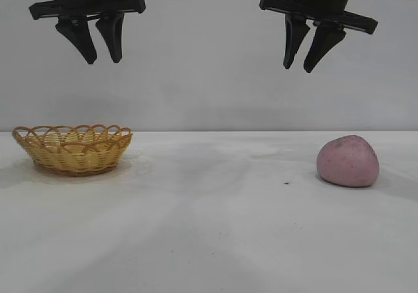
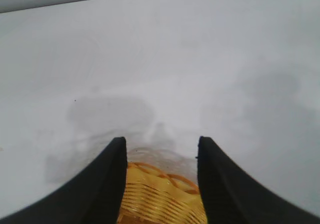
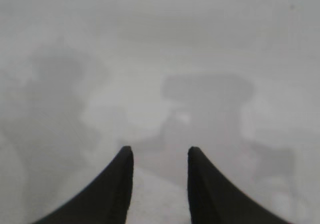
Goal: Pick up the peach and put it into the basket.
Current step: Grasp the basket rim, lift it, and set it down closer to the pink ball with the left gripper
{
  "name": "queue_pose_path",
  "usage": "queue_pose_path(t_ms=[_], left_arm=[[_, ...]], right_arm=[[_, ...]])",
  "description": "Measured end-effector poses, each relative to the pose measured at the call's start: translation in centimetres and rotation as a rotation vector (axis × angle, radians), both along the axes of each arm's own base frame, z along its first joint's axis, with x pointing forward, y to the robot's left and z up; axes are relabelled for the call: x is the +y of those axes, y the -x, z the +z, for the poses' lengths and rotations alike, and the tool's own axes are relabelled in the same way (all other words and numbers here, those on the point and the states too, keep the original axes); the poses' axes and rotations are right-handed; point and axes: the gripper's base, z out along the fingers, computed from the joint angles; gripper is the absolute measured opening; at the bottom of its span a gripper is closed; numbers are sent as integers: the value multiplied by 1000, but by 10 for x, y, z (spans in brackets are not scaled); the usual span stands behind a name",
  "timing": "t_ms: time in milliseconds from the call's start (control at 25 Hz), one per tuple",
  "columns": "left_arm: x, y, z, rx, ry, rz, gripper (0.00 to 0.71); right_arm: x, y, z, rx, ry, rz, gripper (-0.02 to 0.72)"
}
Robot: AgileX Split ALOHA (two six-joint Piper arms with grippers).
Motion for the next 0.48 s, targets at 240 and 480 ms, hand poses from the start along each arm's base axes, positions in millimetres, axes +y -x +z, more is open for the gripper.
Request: queue_pose_path(t_ms=[240, 480], left_arm=[[0, 0, 0, 2, 0, 0, 287], [22, -2, -4, 44, -18, 45, 287]], right_arm=[[0, 0, 0, 0, 0, 0, 211], [0, 0, 0, 4, 1, 1, 211]])
